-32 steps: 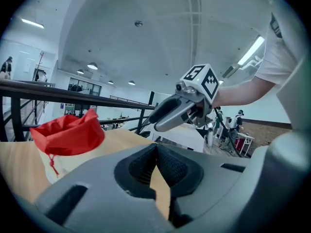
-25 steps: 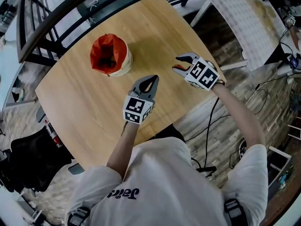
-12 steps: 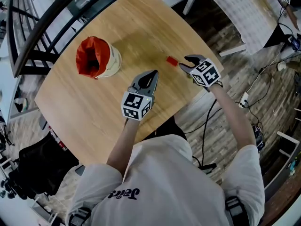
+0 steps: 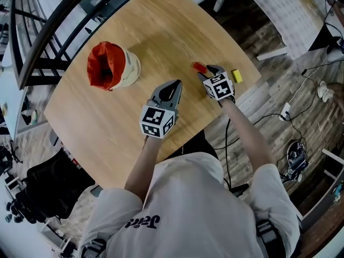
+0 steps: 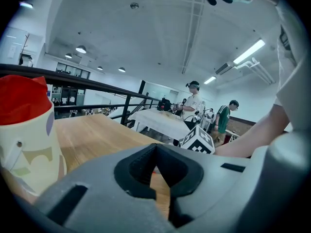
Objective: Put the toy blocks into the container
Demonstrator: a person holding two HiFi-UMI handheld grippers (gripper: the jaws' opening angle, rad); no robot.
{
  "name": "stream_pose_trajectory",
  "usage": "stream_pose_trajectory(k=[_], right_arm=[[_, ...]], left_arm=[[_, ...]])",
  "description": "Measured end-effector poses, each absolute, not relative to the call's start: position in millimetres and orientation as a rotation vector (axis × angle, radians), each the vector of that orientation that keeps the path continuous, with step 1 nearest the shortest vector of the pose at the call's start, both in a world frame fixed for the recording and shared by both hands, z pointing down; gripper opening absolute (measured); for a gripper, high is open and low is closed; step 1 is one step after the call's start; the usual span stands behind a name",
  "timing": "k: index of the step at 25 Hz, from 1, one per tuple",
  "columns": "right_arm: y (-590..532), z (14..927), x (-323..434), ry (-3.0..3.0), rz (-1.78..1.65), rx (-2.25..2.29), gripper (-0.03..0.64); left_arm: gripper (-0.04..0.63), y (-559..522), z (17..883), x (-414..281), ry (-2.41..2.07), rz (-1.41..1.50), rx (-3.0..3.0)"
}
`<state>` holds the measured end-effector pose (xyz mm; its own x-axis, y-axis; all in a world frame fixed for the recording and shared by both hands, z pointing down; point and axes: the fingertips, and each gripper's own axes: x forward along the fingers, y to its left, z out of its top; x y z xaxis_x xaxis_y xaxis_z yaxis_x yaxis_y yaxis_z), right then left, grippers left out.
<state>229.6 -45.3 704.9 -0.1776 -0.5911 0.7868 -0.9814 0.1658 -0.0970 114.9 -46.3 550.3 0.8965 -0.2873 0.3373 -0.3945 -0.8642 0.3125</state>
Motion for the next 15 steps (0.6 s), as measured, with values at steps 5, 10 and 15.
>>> stream_pose_trajectory(k=[5, 10, 15], right_arm=[[-57.2, 725.2, 232.3, -1.755, 0.713, 1.499, 0.189], [-62.7, 737.8, 235.0, -1.73, 0.726, 1.5, 0.188], [-63.4, 738.6, 229.8, -1.771, 0.729, 1.468, 0.153]], left_arm=[[0.008, -48.2, 552.7, 111.3, -0.505, 0.417, 2.679], [0.008, -50.3, 550.8, 110.0, -0.499, 0.427, 2.687], [0.008, -53.6, 552.2, 106.0, -0.503, 0.43, 2.681]])
